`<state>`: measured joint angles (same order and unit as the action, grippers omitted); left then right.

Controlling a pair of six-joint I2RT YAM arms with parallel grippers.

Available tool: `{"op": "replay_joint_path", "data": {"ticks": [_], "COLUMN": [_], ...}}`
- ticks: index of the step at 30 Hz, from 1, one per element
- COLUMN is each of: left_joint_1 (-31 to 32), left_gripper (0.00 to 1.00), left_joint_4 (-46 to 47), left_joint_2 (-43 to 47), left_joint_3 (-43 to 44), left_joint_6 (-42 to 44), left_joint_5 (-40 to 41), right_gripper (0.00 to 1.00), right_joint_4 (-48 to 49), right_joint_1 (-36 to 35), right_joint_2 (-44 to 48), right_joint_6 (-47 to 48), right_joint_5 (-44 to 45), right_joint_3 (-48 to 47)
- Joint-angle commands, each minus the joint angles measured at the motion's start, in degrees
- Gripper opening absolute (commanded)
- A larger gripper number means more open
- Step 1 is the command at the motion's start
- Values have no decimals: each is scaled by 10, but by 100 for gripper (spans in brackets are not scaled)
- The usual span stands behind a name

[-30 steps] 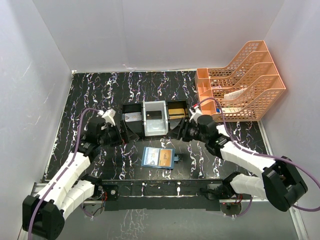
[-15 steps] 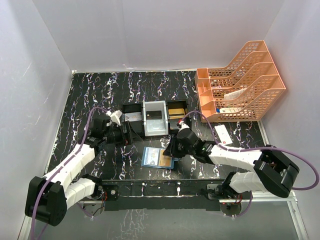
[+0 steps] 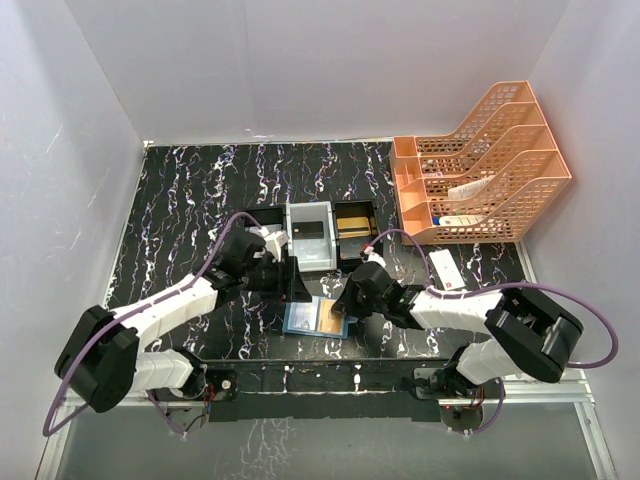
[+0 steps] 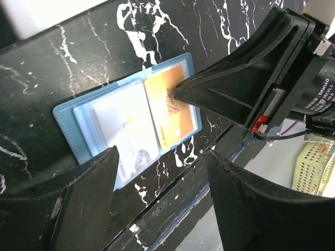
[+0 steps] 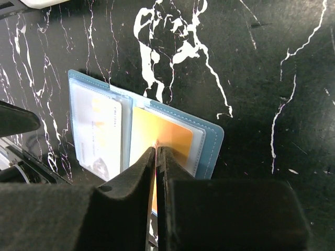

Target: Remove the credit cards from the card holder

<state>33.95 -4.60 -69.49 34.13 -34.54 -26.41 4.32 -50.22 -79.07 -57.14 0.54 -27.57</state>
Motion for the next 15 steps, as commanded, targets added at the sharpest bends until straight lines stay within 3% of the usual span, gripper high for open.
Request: {"op": "replay_joint_path", "data": {"ticks": [1,8,15], "left_joint_1": [33,82,91], "left_gripper": [65,61,48], "left_joint_4": [37,90,160], "left_joint_2": [-31,-99,-156], "left_joint_3": [28,37,14], "left_joint_6": [-5,-27,-74], "left_joint_5": [11,11,-15], "right_gripper": [6,7,9], "right_joint_4": [-26,-26,-38], "right_joint_1": [-1,-1,0], "right_joint_2": [-9,35,38], "right_joint_6": [-22,-24,-18], "right_joint_5": [32,32,30], "right_joint_3": [28,51,41]}}
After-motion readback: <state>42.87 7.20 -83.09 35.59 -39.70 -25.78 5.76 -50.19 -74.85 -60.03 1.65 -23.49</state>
